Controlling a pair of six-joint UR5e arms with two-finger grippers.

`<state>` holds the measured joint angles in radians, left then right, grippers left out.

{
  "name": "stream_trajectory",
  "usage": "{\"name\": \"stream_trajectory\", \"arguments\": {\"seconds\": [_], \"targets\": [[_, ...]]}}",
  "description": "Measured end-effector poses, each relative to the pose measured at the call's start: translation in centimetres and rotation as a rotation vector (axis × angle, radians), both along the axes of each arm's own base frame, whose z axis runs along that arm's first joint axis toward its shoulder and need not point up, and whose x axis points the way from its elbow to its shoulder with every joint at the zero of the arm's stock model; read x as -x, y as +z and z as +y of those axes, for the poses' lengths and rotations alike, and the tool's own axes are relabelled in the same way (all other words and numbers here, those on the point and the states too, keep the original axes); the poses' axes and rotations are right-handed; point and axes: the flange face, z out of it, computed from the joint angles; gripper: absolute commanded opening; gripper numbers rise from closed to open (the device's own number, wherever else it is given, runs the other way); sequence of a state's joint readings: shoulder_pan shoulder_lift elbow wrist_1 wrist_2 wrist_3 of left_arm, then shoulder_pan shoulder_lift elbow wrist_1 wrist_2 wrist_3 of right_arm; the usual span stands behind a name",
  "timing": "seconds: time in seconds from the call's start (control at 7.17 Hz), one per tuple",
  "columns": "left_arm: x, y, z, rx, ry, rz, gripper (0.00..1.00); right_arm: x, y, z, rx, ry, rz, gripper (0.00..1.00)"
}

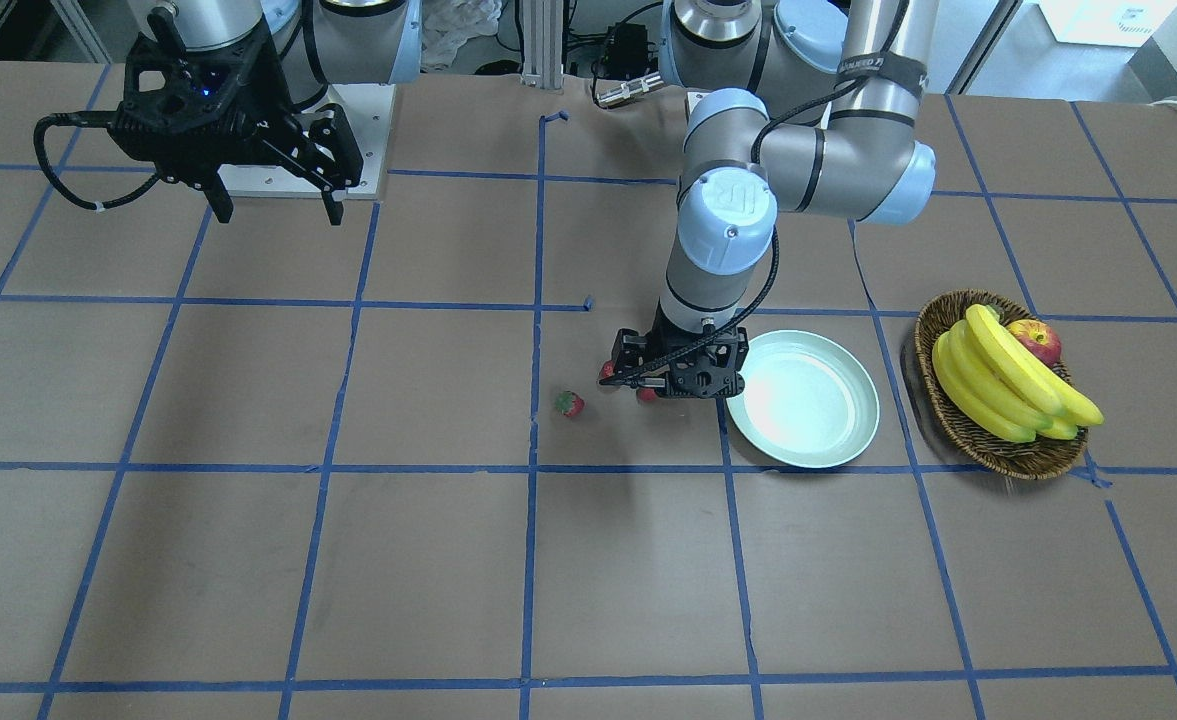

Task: Collect all strawberries into plate
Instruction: 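Lower the left gripper onto the strawberry nearest the plate and grasp it, then lift the strawberry over the plate and open the left gripper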

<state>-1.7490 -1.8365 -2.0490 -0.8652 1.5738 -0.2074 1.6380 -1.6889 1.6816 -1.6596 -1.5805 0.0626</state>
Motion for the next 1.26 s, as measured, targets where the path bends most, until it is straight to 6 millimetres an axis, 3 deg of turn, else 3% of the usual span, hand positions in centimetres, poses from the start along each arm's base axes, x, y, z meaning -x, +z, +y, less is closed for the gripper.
{"name": "stream_trajectory", "arguments": {"seconds": [0.14, 0.28, 0.42, 0.84, 1.12, 1.26], "targets": [[0.2, -1.9, 0.6, -0.008, 0.001, -0.003, 0.87, 0.0, 0.0, 0.0, 0.0, -0.001, -0.001, 1.0], [0.4, -2.9, 0.8, -0.017, 0.005, -0.006, 0.75, 0.0, 0.0, -0.1, 0.0, -0.005, -0.002, 1.0], [0.5, -3.4, 0.9, -0.023, 0.008, -0.008, 0.5, 0.0, 0.0, -0.1, 0.0, -0.007, -0.003, 1.0], [0.7, -3.7, 0.9, -0.025, 0.005, -0.009, 0.12, 0.0, 0.0, -0.2, -0.001, -0.009, -0.002, 1.0], [0.7, -2.9, 0.4, -0.007, -0.007, -0.006, 0.08, 0.0, 0.0, -0.2, 0.0, -0.009, -0.001, 1.0], [0.7, -1.6, -0.3, 0.012, -0.034, -0.009, 0.07, 0.0, 0.0, -0.2, 0.001, -0.009, -0.002, 1.0]]}}
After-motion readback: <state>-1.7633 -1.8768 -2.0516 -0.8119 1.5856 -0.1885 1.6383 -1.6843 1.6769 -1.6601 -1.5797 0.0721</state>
